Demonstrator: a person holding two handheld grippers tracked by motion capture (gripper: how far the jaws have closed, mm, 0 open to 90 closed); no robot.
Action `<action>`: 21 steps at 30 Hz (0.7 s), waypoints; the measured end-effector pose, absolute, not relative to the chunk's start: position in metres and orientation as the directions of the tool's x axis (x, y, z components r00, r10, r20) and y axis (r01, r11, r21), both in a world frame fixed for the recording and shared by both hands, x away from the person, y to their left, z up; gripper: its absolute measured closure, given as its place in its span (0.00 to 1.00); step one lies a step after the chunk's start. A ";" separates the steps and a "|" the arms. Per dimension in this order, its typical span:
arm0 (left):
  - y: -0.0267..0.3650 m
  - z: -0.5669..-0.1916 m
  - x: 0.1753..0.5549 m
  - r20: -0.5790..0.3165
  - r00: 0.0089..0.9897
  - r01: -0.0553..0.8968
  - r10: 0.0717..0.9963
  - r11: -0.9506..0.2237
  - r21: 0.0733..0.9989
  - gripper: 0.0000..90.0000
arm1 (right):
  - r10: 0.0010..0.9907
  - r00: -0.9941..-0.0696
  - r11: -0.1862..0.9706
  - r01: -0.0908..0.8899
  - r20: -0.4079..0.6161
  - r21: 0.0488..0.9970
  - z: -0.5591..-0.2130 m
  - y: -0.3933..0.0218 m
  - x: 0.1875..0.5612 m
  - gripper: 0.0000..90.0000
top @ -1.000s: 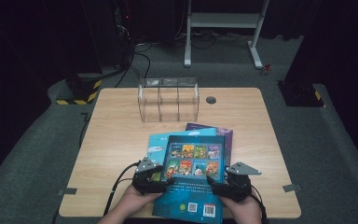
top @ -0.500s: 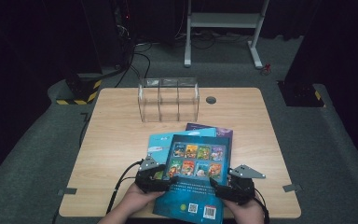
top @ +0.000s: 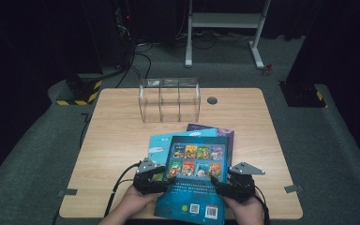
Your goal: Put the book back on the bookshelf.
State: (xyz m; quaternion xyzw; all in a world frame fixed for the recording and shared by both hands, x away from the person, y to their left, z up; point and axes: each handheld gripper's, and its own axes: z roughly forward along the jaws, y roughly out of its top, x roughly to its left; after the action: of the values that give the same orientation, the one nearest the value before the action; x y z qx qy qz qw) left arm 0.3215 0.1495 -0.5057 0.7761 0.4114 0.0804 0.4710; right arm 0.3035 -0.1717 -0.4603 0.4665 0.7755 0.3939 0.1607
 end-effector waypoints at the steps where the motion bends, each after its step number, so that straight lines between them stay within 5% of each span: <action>1: 0.150 -0.506 0.321 -0.262 0.648 0.562 0.715 -0.218 0.798 0.37 | 0.851 -0.514 0.259 0.594 0.111 0.762 -0.460 -0.171 0.304 0.32; 21: 0.138 -0.504 0.325 -0.256 0.668 0.544 0.699 -0.223 0.808 0.37 | 0.868 -0.477 0.200 0.594 0.141 0.779 -0.459 -0.187 0.300 0.36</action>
State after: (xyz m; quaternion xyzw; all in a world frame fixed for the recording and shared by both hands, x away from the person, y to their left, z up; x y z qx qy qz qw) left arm 0.3246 0.1380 -0.5040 0.7780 0.3996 0.0808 0.4781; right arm 0.2997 -0.1866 -0.4595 0.4832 0.7564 0.4079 0.1674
